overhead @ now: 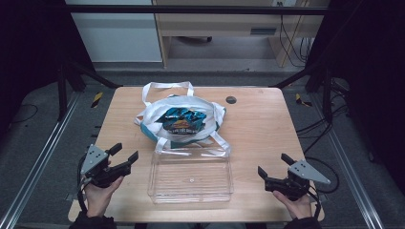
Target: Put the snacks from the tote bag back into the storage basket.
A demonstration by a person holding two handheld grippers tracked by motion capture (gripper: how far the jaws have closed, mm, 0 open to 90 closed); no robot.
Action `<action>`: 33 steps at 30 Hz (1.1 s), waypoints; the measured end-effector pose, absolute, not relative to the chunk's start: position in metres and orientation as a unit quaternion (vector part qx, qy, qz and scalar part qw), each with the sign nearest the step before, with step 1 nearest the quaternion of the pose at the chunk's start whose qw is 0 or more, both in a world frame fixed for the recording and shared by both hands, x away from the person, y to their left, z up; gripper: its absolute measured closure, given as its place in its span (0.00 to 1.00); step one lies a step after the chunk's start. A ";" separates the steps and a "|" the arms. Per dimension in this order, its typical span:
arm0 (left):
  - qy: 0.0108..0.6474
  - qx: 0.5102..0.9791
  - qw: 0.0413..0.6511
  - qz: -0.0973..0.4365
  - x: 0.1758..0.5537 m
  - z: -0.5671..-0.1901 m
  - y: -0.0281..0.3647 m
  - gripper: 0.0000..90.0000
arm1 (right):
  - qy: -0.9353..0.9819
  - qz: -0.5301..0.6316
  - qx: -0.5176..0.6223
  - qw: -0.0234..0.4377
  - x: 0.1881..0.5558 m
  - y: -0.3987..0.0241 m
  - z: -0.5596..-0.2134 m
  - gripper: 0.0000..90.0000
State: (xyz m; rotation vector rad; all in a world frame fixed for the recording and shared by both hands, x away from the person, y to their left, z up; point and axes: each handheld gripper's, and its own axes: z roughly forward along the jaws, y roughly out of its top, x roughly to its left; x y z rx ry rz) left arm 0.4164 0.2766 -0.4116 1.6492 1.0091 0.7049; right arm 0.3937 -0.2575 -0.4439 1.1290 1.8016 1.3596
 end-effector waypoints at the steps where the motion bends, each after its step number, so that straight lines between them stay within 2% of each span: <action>1: 0.419 0.687 0.517 0.293 0.417 -0.411 0.276 0.33 | 0.680 0.513 0.427 0.304 0.394 -0.257 -0.444 0.04; 33: 0.387 0.693 0.537 0.286 0.452 -0.376 0.236 0.34 | 0.685 0.509 0.424 0.302 0.395 -0.254 -0.445 0.04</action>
